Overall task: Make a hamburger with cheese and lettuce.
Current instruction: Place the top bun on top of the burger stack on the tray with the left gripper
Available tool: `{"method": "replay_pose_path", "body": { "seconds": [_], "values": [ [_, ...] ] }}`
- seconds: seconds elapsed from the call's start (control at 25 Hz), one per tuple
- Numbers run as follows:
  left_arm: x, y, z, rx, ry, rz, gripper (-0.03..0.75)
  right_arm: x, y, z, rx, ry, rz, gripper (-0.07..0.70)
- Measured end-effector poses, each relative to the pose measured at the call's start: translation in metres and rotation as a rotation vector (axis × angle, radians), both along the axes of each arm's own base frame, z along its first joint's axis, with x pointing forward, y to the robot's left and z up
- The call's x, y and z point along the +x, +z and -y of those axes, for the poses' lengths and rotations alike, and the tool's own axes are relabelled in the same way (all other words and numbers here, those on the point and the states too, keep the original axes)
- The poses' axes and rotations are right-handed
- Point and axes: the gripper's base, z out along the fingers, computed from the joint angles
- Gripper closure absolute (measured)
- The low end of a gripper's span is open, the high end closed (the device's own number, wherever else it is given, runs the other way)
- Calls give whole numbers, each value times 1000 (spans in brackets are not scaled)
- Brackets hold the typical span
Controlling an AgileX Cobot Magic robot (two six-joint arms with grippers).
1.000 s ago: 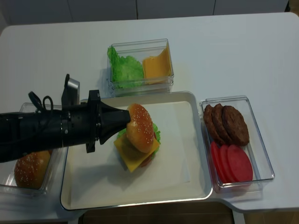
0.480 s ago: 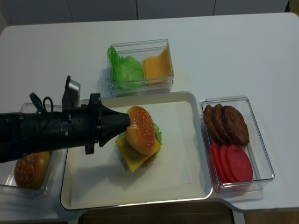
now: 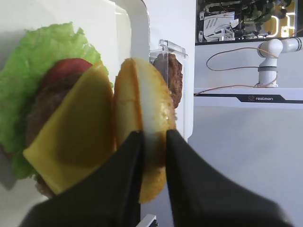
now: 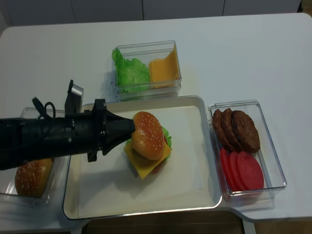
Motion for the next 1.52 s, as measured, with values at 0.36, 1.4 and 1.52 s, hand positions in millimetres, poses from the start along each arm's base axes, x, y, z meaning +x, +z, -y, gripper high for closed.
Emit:
{"method": "replay_pose_path", "body": {
  "seconds": [0.36,1.4,1.52],
  "values": [
    [-2,-2,0,25,-19,1,563,0,0,0,0,0,0,120],
    [-3,-3,0,43,-38,3,504,0,0,0,0,0,0,120],
    [-3,-3,0,43,-38,3,477,0,0,0,0,0,0,120]
  ]
}}
